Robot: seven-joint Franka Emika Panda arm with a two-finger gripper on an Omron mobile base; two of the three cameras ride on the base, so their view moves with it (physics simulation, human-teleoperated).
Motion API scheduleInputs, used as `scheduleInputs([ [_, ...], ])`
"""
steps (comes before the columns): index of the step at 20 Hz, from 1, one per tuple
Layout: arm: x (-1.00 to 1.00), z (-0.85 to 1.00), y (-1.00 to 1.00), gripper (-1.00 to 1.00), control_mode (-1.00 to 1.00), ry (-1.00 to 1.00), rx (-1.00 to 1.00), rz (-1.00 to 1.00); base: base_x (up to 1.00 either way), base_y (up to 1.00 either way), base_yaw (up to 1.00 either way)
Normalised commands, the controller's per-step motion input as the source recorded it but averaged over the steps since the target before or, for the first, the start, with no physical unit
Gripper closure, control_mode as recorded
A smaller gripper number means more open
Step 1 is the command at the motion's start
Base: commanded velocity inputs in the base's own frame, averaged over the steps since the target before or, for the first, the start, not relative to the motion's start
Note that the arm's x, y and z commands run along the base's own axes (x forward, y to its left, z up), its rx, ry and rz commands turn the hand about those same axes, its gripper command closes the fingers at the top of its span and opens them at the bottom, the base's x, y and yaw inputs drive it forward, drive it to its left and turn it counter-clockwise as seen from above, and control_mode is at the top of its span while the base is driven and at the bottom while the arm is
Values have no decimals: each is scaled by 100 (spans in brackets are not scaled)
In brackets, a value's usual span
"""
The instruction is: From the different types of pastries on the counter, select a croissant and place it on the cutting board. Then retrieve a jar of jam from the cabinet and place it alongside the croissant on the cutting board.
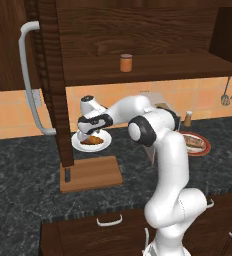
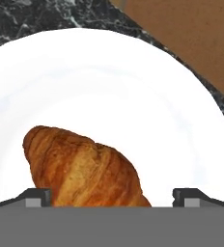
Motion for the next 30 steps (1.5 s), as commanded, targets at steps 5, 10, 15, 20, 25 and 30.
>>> scheduleInputs([
  [5,0,-18,0,-100,-100,0,-4,0,0,0,0],
  [10,-15,-20,0,-100,-100,0,4,0,0,0,0],
  [15,-17,-11,0,-100,-100,4,5,0,0,0,0],
  [20,0,-48,0,-100,-100,0,-4,3,0,0,0],
  [25,0,-19,0,100,-100,0,0,1,0,0,0],
  [30,-49,46,4,100,-100,-7,5,1,0,0,0],
])
